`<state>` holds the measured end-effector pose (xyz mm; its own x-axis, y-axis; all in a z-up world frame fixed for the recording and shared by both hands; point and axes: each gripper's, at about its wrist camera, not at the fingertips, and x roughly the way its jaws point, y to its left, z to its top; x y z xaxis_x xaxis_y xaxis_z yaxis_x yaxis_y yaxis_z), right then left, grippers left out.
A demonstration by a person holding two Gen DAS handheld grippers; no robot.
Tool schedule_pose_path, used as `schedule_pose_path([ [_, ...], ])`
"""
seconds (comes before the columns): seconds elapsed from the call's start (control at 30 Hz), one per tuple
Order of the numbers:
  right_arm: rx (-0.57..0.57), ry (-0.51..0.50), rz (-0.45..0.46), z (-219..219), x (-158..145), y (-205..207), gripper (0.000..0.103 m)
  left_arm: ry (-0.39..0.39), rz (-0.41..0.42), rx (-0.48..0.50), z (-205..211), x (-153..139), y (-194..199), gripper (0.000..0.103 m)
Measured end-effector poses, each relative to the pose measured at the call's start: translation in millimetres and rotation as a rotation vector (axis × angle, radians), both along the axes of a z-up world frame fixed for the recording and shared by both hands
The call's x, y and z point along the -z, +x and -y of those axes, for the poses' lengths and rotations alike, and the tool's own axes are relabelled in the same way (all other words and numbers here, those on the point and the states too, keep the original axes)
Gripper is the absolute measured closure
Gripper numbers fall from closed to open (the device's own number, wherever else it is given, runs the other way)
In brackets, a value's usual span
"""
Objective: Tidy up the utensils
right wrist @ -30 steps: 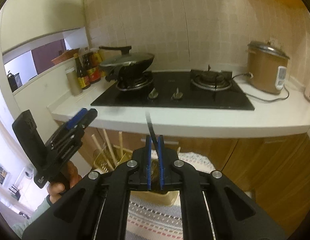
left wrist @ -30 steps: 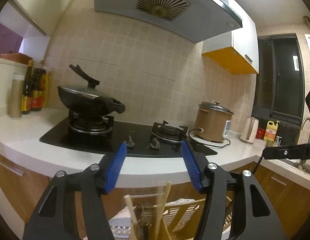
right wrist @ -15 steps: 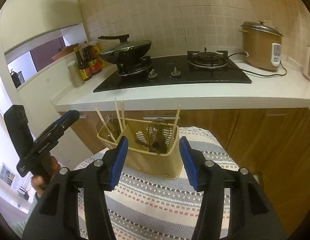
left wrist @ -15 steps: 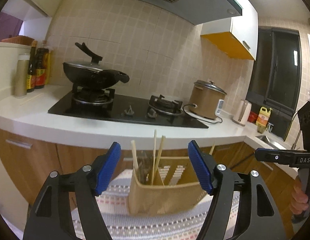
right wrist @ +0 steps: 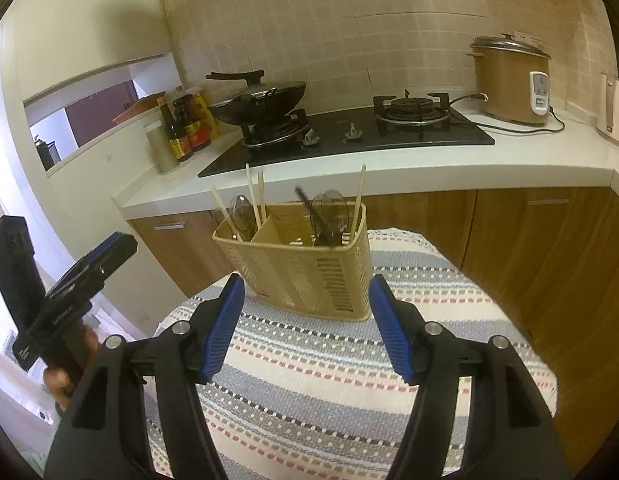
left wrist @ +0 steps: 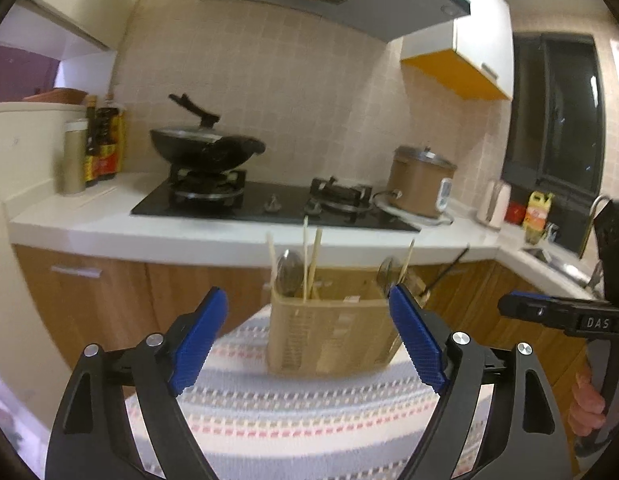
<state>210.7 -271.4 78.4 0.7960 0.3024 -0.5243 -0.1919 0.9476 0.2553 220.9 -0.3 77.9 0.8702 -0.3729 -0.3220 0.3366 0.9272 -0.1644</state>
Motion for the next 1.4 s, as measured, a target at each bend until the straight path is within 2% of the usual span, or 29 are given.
schedule_pose_path([
  [0.1,0.035,0.009,0.064,-2.5,13.9,-14.3,0.023,0.026,-0.02,-0.033,2.5,12.3,-13.4,0.022],
  [0.3,0.089,-0.043,0.132,-14.0,43.0,-33.2,0.022,0.052,0.008,-0.094,6.4,28.5,-37.8,0.022],
  [0.4,0.114,-0.066,0.17,-16.8,46.1,-38.8,0.022,0.052,0.023,-0.098,8.6,29.5,-47.0,0.022],
  [0.63,0.149,-0.032,0.275,-11.0,48.8,-53.2,0.017,0.039,0.047,-0.087,10.0,30.3,-57.0,0.022],
  [0.83,0.217,-0.093,0.386,-18.9,50.7,-66.8,0.013,0.034,0.076,-0.109,15.2,34.7,-63.0,0.022],
  [1.1,0.276,-0.114,0.391,-19.4,68.9,-67.8,0.012,0.069,0.153,-0.161,32.6,58.4,-66.9,0.011],
  [1.2,0.29,-0.138,0.382,-17.7,74.8,-63.8,0.012,0.103,0.176,-0.227,39.1,73.6,-62.8,0.01],
  [1.4,0.308,-0.153,0.363,-16.4,81.1,-58.7,0.012,0.196,0.199,-0.282,45.9,82.2,-59.1,0.008],
])
